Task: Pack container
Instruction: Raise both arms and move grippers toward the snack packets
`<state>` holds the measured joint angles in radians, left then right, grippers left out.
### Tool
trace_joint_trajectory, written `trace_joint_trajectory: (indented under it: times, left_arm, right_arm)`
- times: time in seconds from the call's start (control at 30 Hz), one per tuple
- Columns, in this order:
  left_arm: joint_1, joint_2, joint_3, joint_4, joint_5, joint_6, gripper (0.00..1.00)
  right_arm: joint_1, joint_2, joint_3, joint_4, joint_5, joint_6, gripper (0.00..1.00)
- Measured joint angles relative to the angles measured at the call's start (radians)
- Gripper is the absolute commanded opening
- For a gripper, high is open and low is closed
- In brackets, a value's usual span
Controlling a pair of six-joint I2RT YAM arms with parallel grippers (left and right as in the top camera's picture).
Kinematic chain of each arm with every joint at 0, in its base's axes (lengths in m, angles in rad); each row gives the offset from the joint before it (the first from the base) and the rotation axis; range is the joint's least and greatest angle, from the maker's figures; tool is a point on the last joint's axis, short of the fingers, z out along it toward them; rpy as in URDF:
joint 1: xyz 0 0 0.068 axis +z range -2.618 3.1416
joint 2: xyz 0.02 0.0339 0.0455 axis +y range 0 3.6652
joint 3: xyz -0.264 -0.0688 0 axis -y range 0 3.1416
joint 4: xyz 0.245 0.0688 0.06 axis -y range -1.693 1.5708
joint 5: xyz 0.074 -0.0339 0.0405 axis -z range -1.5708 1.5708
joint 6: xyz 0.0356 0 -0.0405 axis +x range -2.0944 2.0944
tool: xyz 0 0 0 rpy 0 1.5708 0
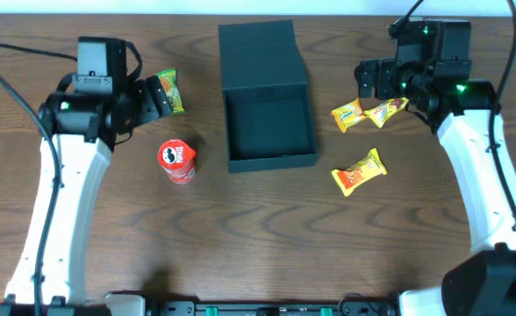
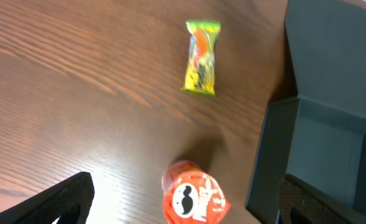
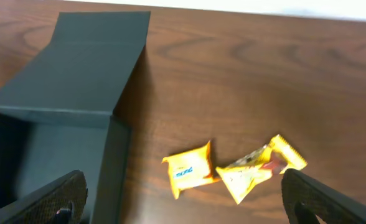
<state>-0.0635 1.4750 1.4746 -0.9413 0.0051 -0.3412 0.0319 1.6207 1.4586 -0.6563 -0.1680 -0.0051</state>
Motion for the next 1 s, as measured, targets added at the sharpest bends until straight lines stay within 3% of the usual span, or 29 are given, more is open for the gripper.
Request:
trace_joint_trajectory:
  times: [0.27, 0.4, 0.6, 0.77, 1.0]
  left_arm:
    - [0.000, 0.007, 0.002, -0.120, 0.200, -0.014, 0.95]
    - [0.000, 0.007, 0.002, -0.118, 0.220, -0.022, 0.95]
    - [0.000, 0.039, 0.026, -0.030, 0.172, 0.047, 0.95]
    - [-0.003, 0.199, 0.181, -0.068, 0.082, 0.111, 0.95]
    - [-0.003, 0.354, 0.265, -0.061, 0.014, 0.133, 0.95]
  right_arm:
    - [0.000, 0.000, 0.001, -0.163, -0.016, 0.133, 0.99]
    - [0.000, 0.000, 0.001, -0.175, -0.022, 0.176, 0.99]
    - [0.000, 0.000, 0.002, 0.033, 0.027, 0.219, 0.99]
    - [0.000, 0.010, 0.006, 0.195, 0.108, 0.240, 0.98]
    - [-0.035, 0.185, 0.021, 0.330, 0.146, 0.274, 0.98]
